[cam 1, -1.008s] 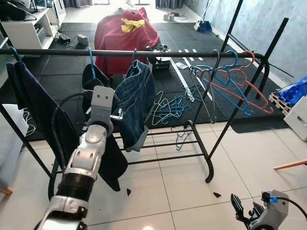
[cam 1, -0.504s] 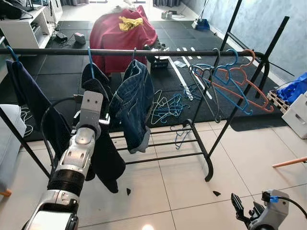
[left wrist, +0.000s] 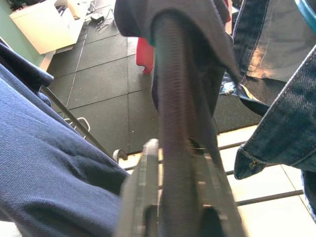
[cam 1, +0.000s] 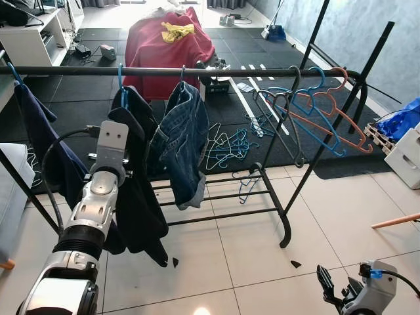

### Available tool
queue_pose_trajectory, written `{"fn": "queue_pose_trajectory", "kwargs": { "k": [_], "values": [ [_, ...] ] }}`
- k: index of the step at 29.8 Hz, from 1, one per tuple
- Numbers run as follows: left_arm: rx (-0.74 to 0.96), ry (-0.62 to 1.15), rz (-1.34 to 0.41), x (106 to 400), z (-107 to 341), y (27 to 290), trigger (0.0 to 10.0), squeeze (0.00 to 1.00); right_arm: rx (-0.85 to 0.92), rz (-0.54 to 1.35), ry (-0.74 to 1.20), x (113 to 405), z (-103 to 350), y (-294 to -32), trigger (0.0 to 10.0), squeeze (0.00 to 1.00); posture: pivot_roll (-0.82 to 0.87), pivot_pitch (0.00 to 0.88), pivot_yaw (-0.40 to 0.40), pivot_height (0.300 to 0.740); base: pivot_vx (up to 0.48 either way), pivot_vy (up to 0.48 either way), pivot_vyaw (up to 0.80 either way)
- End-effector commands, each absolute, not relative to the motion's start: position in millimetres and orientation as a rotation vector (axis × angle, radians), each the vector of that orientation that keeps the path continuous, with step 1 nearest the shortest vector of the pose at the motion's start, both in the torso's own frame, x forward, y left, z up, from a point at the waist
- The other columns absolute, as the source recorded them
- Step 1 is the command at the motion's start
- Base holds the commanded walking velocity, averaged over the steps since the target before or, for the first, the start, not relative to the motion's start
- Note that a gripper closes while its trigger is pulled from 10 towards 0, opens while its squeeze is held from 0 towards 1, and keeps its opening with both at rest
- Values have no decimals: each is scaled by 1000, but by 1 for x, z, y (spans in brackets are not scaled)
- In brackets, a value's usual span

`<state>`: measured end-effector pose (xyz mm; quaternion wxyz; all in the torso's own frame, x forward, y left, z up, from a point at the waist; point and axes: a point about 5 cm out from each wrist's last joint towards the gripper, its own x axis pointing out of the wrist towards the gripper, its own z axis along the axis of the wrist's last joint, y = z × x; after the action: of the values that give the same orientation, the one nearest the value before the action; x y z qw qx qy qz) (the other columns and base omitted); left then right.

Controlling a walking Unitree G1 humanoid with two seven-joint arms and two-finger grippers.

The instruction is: Hang hanger

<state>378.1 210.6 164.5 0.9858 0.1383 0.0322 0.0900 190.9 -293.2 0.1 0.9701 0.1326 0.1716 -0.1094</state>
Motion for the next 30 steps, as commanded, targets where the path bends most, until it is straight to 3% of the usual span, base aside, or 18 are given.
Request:
{"fn": "queue_pose_trajectory", "kwargs": {
  "k": [1,8,19,21,22,24,25,28,29,30],
  "values": [
    [285,68,191,379,165,214,0,0,278,-230,357,188,-1,-293,10000,0,-106,117,-55,740,0,0,0],
    [288,75,157,377,157,209,0,0,277,-230,357,188,-1,-293,10000,0,-105,113,-58,740,0,0,0],
    [118,-146,-232,374,191,199,0,0,277,-230,360,187,-2,-292,10000,0,-96,98,-58,740,0,0,0],
    [109,-166,-314,371,197,201,431,0,278,-229,361,187,-2,-292,10000,0,-93,97,-58,740,0,0,0],
    [110,-171,-391,366,200,204,1255,0,278,-228,363,187,-2,-292,10000,0,-92,94,-61,740,0,0,0],
    [110,-171,-391,366,200,204,1255,0,278,-228,363,187,-2,-292,10000,0,-92,94,-61,740,0,0,0],
    [85,-172,-471,362,204,208,5255,0,278,-227,364,187,-2,-292,10000,0,-91,93,-61,740,0,0,0],
    [85,-172,-471,362,204,208,5255,0,278,-227,364,187,-2,-292,10000,0,-91,93,-61,740,0,0,0],
    [64,-174,-569,355,208,211,10000,0,279,-227,365,187,-3,-292,10000,0,-91,91,-60,740,0,0,0],
    [64,-174,-569,355,208,211,10000,0,279,-227,365,187,-3,-292,10000,0,-91,91,-60,740,0,0,0]
  ]
}}
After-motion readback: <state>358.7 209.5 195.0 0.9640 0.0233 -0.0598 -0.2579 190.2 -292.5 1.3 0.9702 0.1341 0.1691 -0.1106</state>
